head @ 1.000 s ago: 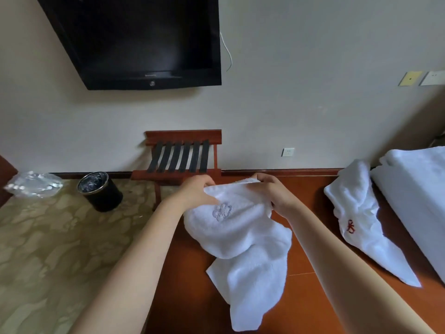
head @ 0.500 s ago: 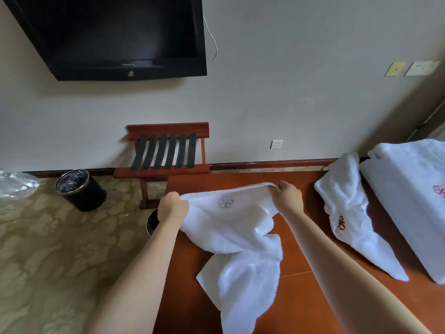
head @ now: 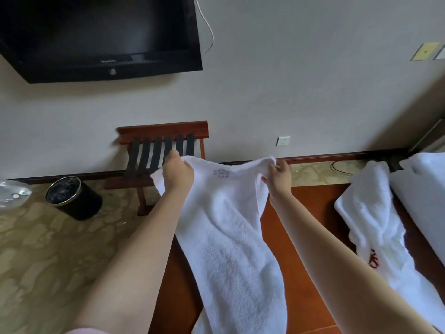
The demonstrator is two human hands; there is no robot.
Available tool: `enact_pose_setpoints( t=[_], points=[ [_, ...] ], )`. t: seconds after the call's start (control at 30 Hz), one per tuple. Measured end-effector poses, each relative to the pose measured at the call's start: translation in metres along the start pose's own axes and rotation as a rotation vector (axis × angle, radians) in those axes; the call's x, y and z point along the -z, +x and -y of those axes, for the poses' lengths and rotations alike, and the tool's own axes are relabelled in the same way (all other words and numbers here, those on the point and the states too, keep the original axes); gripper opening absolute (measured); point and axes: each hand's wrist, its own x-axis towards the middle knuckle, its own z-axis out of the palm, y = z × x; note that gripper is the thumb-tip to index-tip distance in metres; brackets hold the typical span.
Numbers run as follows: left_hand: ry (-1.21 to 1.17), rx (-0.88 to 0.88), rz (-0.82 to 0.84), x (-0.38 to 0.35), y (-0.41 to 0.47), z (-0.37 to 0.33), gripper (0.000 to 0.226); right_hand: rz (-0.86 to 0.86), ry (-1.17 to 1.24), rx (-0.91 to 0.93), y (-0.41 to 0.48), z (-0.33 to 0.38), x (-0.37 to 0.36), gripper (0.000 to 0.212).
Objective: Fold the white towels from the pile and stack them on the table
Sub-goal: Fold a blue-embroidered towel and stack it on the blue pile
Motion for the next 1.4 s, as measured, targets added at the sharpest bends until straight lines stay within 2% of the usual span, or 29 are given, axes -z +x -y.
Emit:
enact_pose_setpoints(
  t=[0.1, 0.17, 0.3, 0.37, 0.43, 0.47, 0.5, 0.57, 0.63, 0.7, 0.77, 0.87, 0.93, 0.97, 1.03, 1.1, 1.13, 1.17, 1.23, 1.3, 1.4],
  points=[
    [0.014, -0.03, 0.184, -0.028, 0.002, 0.006, 0.076, 0.254, -0.099, 0.012, 0.009, -0.019, -0.006, 0.065],
    [0.079, -0.031, 0.264, -0.043, -0.004, 0.013, 0.084, 0.325, -0.13, -0.017, 0.011, -0.031, -0.007, 0.074],
    [0.177, -0.002, 0.424, -0.054, -0.019, 0.025, 0.069, 0.302, -0.207, -0.066, 0.006, -0.048, 0.0, 0.061],
    [0.188, -0.024, 0.532, -0.052, -0.029, 0.028, 0.049, 0.299, -0.285, -0.085, -0.002, -0.05, 0.006, 0.046],
    [0.182, -0.059, 0.597, -0.047, -0.042, 0.029, 0.016, 0.351, -0.369, -0.114, -0.012, -0.054, 0.013, 0.036],
    [0.165, -0.062, 0.619, -0.045, -0.051, 0.03, 0.015, 0.392, -0.435, -0.116, -0.02, -0.057, 0.016, 0.033],
    [0.158, -0.056, 0.646, -0.044, -0.062, 0.032, 0.028, 0.434, -0.538, -0.099, -0.028, -0.062, 0.02, 0.032],
    [0.18, 0.0, 0.72, -0.041, -0.088, 0.039, 0.038, 0.48, -0.799, -0.029, -0.047, -0.077, 0.031, 0.032],
    [0.269, 0.046, 0.795, -0.036, -0.12, 0.049, 0.034, 0.411, -0.991, 0.029, -0.069, -0.097, 0.047, 0.037],
    [0.366, 0.064, 0.885, -0.034, -0.149, 0.062, 0.036, 0.315, -1.056, -0.013, -0.087, -0.116, 0.063, 0.044],
    [0.44, 0.084, 0.966, -0.03, -0.181, 0.074, 0.048, 0.345, -1.068, -0.158, -0.11, -0.128, 0.077, 0.055],
    [0.369, 0.163, 1.039, -0.027, -0.228, 0.087, 0.048, 0.479, -1.034, -0.293, -0.142, -0.144, 0.089, 0.066],
    [0.144, 0.322, 1.041, -0.029, -0.258, 0.094, 0.036, 0.475, -0.922, -0.386, -0.164, -0.153, 0.093, 0.066],
    [0.045, 0.426, 1.035, -0.028, -0.273, 0.097, 0.037, 0.463, -0.823, -0.448, -0.173, -0.157, 0.095, 0.063],
    [-0.062, 0.541, 1.033, -0.026, -0.297, 0.103, 0.061, 0.444, -0.613, -0.518, -0.19, -0.164, 0.1, 0.049],
    [-0.085, 0.549, 0.992, -0.026, -0.312, 0.109, 0.09, 0.416, -0.502, -0.457, -0.198, -0.165, 0.105, 0.035],
    [-0.099, 0.549, 0.967, -0.026, -0.316, 0.111, 0.095, 0.385, -0.442, -0.405, -0.2, -0.162, 0.108, 0.03],
    [-0.129, 0.555, 0.942, -0.027, -0.317, 0.111, 0.094, 0.357, -0.364, -0.359, -0.201, -0.158, 0.109, 0.023],
    [-0.201, 0.577, 0.889, -0.026, -0.315, 0.11, 0.073, 0.347, -0.18, -0.316, -0.2, -0.144, 0.109, 0.015],
    [-0.264, 0.597, 0.848, -0.023, -0.311, 0.106, 0.05, 0.412, -0.034, -0.323, -0.199, -0.128, 0.107, 0.014],
    [-0.401, 0.612, 0.747, -0.015, -0.307, 0.1, 0.026, 0.547, 0.075, -0.321, -0.198, -0.112, 0.102, 0.017]
  ],
)
